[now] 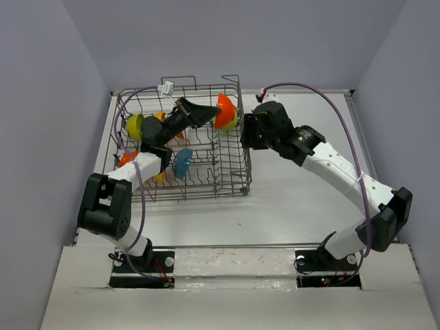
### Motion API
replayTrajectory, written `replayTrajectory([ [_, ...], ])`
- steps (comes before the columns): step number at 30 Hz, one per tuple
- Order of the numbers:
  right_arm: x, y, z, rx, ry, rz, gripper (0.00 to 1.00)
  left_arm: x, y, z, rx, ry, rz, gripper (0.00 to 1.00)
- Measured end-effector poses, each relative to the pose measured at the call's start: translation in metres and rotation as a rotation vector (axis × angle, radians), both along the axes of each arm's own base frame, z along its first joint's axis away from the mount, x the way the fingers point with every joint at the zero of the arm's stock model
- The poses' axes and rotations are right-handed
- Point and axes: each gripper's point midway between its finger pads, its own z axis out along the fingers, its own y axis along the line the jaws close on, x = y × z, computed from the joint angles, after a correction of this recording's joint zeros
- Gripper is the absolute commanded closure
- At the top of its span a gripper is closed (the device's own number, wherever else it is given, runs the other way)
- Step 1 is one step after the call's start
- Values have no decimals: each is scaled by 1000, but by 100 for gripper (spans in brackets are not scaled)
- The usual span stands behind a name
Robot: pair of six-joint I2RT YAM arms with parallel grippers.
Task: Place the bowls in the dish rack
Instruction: Place the upside down bowl on the dish rack.
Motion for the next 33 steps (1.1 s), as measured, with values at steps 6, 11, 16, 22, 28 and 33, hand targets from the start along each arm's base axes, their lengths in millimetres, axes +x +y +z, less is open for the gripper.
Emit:
replayTrajectory([
  [6, -7, -7, -29, -49, 52, -7, 47, 12, -1, -13, -8, 49, 16, 100],
  [11, -10, -9, -39, -50, 68, -10, 48, 18, 0, -18, -11, 66, 35, 100],
  [16, -11, -7, -39, -40, 69, -7, 50, 22, 2, -18, -21, 73, 55, 100],
  [22, -12, -3, -38, -33, 67, 0, 56, 33, 2, -28, -34, 111, 81, 100],
  [28, -12, 3, -37, -16, 61, 11, 67, 44, 0, -50, -24, 172, 91, 100],
  [33, -10, 7, -38, -12, 59, 12, 71, 50, -4, -57, -11, 197, 97, 100],
])
